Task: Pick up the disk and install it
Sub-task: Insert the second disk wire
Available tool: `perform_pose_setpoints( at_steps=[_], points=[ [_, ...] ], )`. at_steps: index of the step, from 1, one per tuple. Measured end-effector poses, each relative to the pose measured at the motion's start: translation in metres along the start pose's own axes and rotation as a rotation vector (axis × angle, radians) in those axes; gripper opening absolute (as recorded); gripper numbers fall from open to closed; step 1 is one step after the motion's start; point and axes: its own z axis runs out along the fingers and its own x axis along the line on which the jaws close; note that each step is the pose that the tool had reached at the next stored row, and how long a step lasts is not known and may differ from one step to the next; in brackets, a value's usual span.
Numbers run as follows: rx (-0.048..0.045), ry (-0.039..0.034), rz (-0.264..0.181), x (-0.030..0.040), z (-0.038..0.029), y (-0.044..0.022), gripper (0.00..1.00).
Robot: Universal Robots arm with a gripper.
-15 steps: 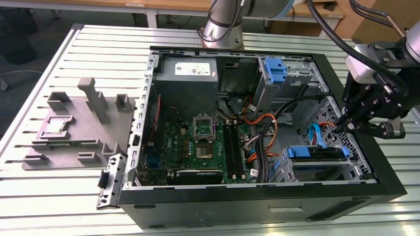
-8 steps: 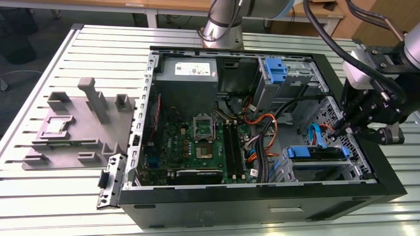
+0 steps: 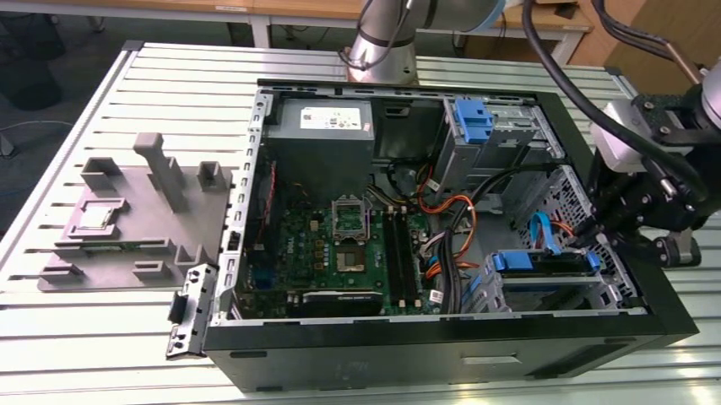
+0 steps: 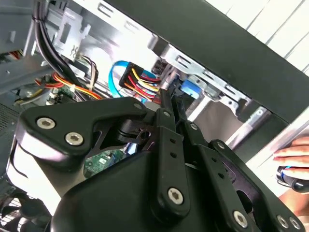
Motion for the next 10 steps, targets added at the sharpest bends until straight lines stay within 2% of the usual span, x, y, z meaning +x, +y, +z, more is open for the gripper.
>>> perform_pose_setpoints(
  at_steps=[10],
  points=[
    [0.0003,0.0000,0.000,0.0175,-0.0016,0.0029,0.16]
  ],
)
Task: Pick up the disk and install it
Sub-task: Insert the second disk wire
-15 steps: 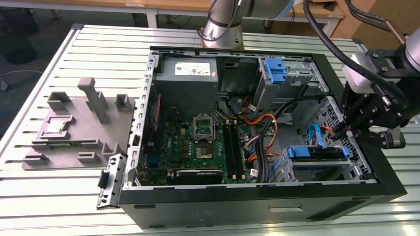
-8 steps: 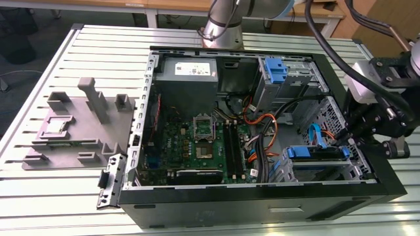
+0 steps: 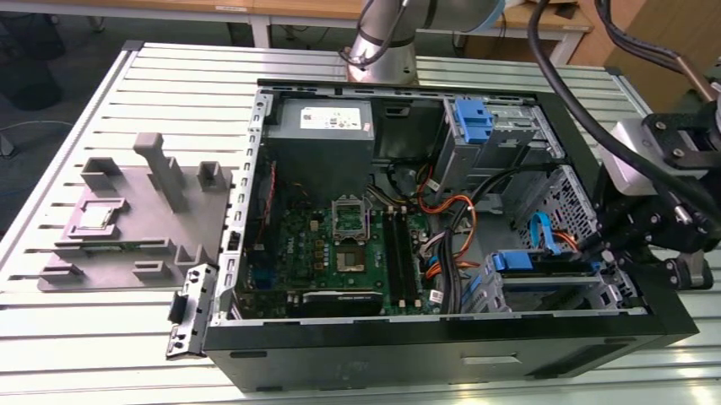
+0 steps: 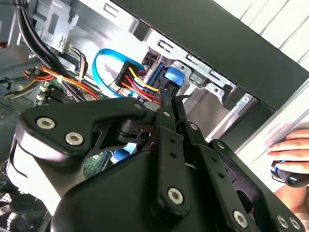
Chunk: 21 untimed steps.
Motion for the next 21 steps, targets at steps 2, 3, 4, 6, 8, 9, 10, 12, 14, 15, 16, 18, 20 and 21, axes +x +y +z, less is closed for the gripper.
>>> perform_pose_setpoints(
  at_steps=[2,3,4,6,8,9,10,12,14,15,16,18,20,21],
  points=[
    [0.0019,-0.0003,0.000,0.0020,0.0015,0.0009,0.16],
    [0.0033,-0.0007,-0.001,0.0027,0.0026,0.0013,0.16],
    [0.0045,-0.0009,-0.001,0.0033,0.0034,0.0017,0.16],
    [0.0059,-0.0011,-0.001,0.0038,0.0046,0.0022,0.16],
    [0.0061,-0.0008,-0.001,0.0038,0.0047,0.0022,0.16],
    [0.0061,-0.0009,-0.001,0.0039,0.0048,0.0023,0.16],
    [0.0061,-0.0010,-0.001,0.0039,0.0049,0.0023,0.16],
    [0.0061,-0.0011,-0.001,0.0039,0.0050,0.0023,0.16],
    [0.0061,-0.0010,-0.001,0.0039,0.0050,0.0024,0.16],
    [0.0061,-0.0011,-0.001,0.0039,0.0050,0.0024,0.16],
    [0.0061,-0.0011,-0.001,0.0039,0.0050,0.0024,0.16],
    [0.0061,-0.0012,-0.001,0.0039,0.0051,0.0024,0.17],
    [0.0061,-0.0012,-0.001,0.0039,0.0051,0.0024,0.23],
    [0.0061,-0.0011,-0.001,0.0039,0.0051,0.0024,0.23]
  ],
)
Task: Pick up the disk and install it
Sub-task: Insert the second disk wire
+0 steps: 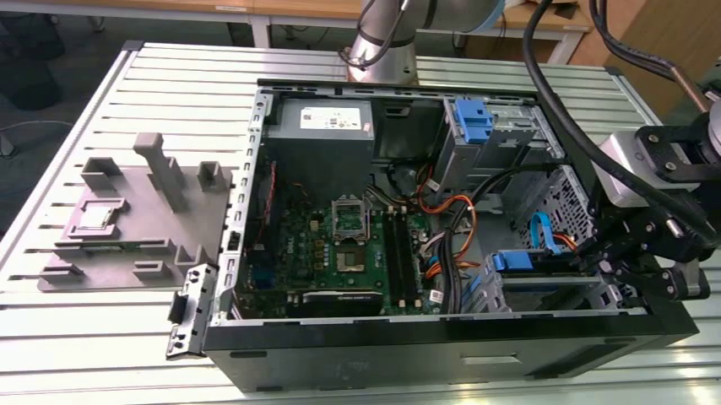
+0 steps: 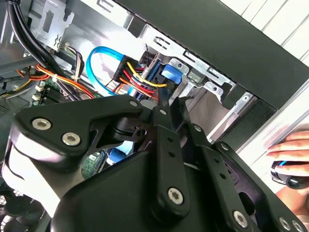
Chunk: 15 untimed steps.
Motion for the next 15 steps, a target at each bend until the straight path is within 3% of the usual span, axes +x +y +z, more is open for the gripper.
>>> perform_pose_setpoints(
  at_steps=[15],
  points=[
    [0.0000,0.0014,0.000,-0.0017,0.0053,-0.0001,0.23]
  ],
)
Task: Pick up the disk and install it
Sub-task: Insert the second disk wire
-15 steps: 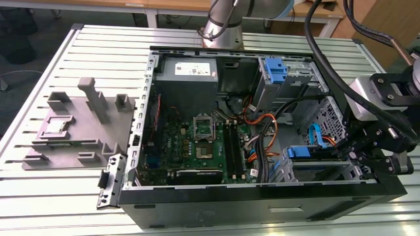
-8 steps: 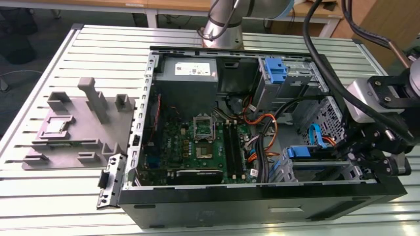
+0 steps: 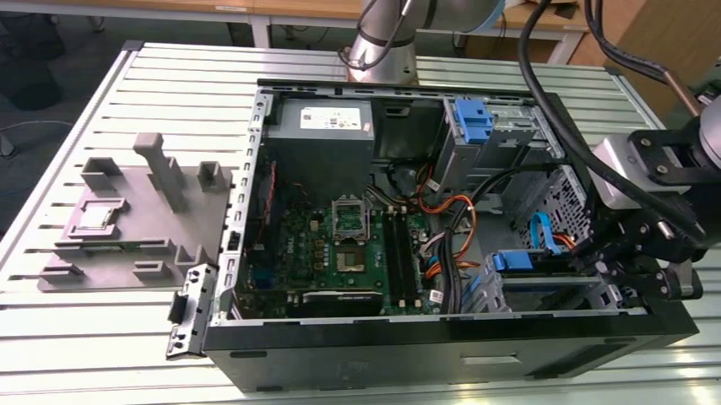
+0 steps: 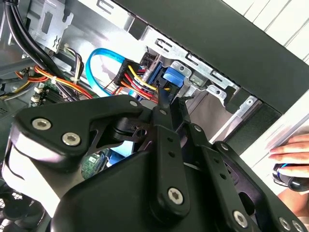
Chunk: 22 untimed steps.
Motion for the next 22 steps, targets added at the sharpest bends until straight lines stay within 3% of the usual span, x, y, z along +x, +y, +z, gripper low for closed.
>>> perform_pose_setpoints(
  at_steps=[9,22],
  points=[
    [-0.0001,-0.0001,0.000,-0.0033,0.0014,-0.0048,0.23],
    [0.0000,0.0000,0.001,-0.0031,0.0032,-0.0051,0.23]
  ],
)
